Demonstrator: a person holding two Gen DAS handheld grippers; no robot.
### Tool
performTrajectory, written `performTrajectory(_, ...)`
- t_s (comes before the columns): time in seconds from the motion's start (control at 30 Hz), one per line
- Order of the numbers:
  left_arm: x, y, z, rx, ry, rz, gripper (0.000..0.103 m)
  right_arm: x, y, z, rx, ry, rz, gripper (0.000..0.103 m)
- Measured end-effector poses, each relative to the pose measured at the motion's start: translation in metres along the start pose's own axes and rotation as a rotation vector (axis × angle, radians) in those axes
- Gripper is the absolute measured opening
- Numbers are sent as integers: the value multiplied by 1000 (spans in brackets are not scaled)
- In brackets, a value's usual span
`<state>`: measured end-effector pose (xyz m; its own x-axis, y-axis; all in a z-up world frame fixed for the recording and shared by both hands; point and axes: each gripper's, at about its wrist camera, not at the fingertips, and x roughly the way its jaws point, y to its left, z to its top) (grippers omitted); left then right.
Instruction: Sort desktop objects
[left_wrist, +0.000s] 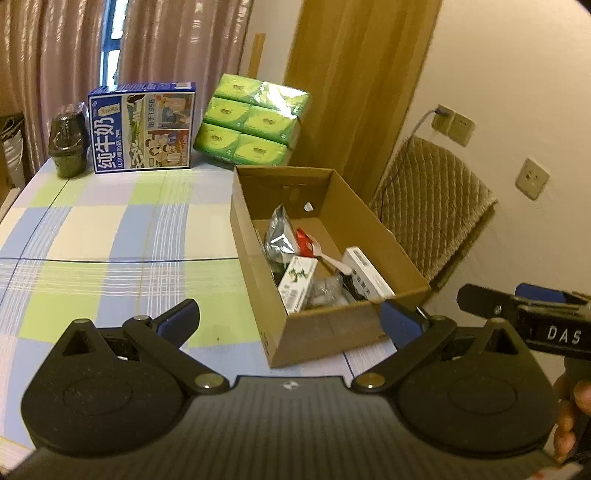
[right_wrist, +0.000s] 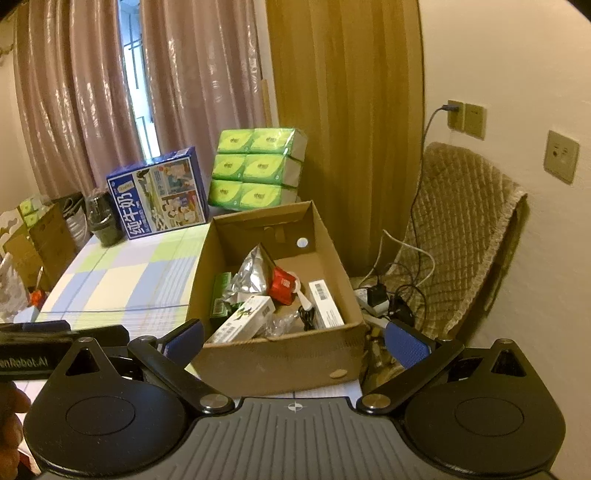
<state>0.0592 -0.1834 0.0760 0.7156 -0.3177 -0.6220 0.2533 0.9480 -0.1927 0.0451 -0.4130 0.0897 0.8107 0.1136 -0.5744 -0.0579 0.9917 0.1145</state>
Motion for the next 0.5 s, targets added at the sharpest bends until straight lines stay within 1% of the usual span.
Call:
performTrajectory(0.1, -8, -6, -7, 23, 20, 3, 102, -12, 2, -5, -1, 11, -3, 101)
performTrajectory(0.2, -17, -11, -14, 38, 20, -1, 102, -23, 8, -9, -29, 19, -9, 101)
performTrajectory(0.37, -28, -16, -23, 43, 8, 27, 102, -36, 15, -17, -66, 19, -13, 101)
performTrajectory(0.5, -32, -16, -28, 33, 37, 57, 102, -43, 16, -20, -44, 23, 7, 101)
